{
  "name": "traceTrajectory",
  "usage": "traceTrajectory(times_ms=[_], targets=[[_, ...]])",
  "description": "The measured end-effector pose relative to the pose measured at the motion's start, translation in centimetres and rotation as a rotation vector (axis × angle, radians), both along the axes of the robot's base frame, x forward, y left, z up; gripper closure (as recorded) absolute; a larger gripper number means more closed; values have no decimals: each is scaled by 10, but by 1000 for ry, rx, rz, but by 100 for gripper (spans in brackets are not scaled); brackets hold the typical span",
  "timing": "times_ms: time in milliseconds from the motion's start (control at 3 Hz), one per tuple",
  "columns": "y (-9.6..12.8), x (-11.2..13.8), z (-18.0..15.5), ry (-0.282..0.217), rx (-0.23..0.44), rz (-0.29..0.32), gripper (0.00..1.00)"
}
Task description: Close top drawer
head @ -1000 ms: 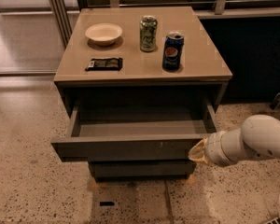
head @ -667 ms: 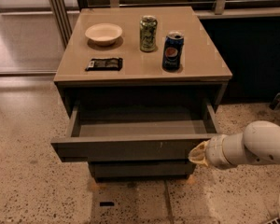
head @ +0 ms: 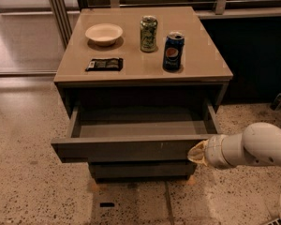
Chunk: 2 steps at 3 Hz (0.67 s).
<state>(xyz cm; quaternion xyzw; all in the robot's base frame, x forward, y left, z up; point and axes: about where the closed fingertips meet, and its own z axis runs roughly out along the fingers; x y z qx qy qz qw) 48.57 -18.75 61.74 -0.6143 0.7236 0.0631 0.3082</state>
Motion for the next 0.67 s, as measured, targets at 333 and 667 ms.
traceTrajectory(times_ms=[333,667], targets=[[4,9,7,-91,2,11,100],[5,25,17,-197,14,9,100]])
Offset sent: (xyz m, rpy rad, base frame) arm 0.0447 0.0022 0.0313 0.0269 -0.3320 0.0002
